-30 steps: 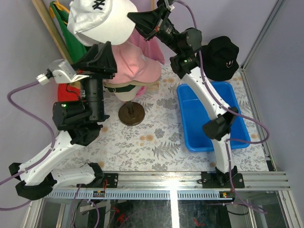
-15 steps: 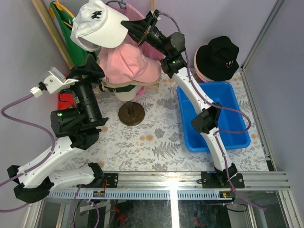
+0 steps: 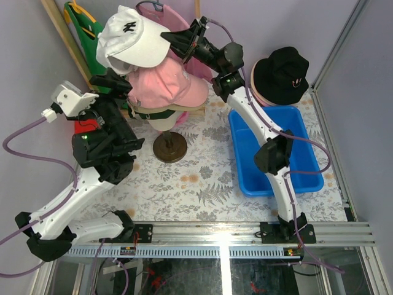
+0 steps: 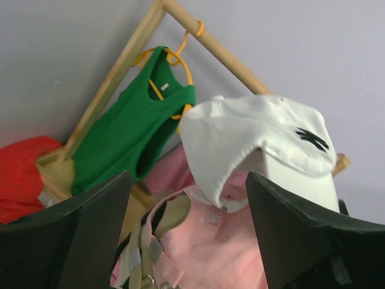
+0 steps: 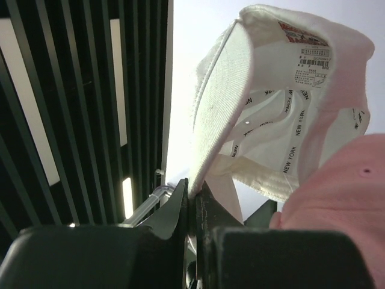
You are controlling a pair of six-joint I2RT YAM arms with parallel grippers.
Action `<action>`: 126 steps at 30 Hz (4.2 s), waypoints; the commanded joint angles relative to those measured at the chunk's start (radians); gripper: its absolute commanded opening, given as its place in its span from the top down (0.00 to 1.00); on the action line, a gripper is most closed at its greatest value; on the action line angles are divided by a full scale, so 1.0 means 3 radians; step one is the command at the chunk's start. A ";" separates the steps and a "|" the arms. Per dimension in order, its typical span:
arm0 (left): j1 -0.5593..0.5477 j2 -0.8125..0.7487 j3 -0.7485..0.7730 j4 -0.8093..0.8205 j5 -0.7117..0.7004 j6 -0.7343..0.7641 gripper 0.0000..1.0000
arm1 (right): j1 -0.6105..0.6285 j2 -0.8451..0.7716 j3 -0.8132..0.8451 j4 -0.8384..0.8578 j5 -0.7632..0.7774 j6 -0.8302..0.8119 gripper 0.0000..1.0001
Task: Stack the hats
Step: Stack the hat on the hat.
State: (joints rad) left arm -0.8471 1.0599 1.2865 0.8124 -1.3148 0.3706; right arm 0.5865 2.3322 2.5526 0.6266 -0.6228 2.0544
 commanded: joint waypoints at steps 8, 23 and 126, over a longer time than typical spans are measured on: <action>0.0450 0.0095 0.0215 -0.1072 -0.0111 -0.1179 0.19 | -0.0068 -0.0813 -0.0676 0.0506 -0.0140 0.0198 1.00; 0.0829 0.0276 0.0366 -0.1668 0.0277 -0.1811 0.11 | -0.0059 -0.1446 -0.1648 0.0931 -0.0173 0.0378 1.00; 0.1298 0.0861 -0.0035 0.1519 0.1297 0.0889 0.73 | -0.0770 -0.0772 -0.2038 0.2791 0.0006 0.1647 0.94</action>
State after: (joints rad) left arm -0.4904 1.3434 1.2766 1.1595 -0.8978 0.5930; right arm 0.3798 2.1014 1.9499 1.3369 -0.6834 2.0991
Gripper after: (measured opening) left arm 0.262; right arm 0.045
